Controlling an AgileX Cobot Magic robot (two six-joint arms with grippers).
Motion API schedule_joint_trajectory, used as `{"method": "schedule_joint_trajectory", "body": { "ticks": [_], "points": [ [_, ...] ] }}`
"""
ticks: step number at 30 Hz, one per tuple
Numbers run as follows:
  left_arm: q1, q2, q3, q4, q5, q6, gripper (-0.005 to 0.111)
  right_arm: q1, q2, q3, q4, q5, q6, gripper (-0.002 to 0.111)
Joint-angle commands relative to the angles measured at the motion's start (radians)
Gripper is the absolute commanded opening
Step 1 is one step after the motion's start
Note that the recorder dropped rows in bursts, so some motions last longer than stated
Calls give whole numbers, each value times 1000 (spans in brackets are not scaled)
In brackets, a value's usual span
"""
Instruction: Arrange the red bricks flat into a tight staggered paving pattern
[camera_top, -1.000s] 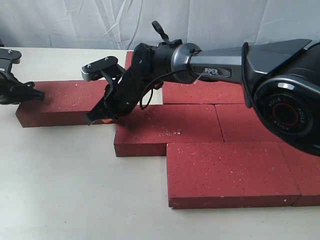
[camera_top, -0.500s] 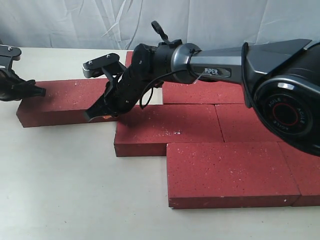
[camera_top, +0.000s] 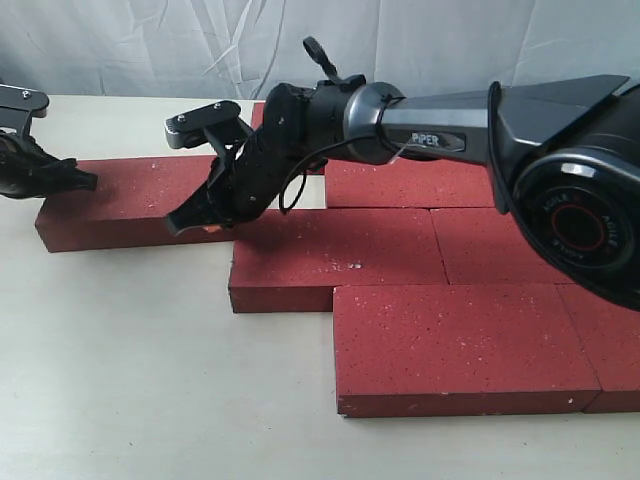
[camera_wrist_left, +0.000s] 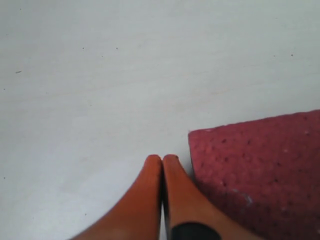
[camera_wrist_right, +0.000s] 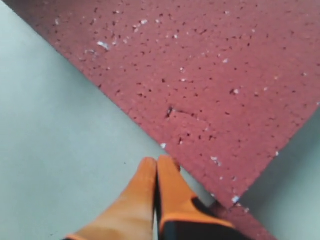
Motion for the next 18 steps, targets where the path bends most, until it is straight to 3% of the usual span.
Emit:
{"method": "schedule_joint_trajectory", "body": {
  "ticks": [1,7,18],
  "points": [
    [-10,-16,0,4,8,-1,0,-3,-74,4,-19,66,0,-1],
    [16,-74,0,10,48,-1,0,-3,-82,6,-33,127,0,-1],
    [26,-33,0,32,67,-1,0,-3,13,6,1,-4,0,-1]
  ]
}}
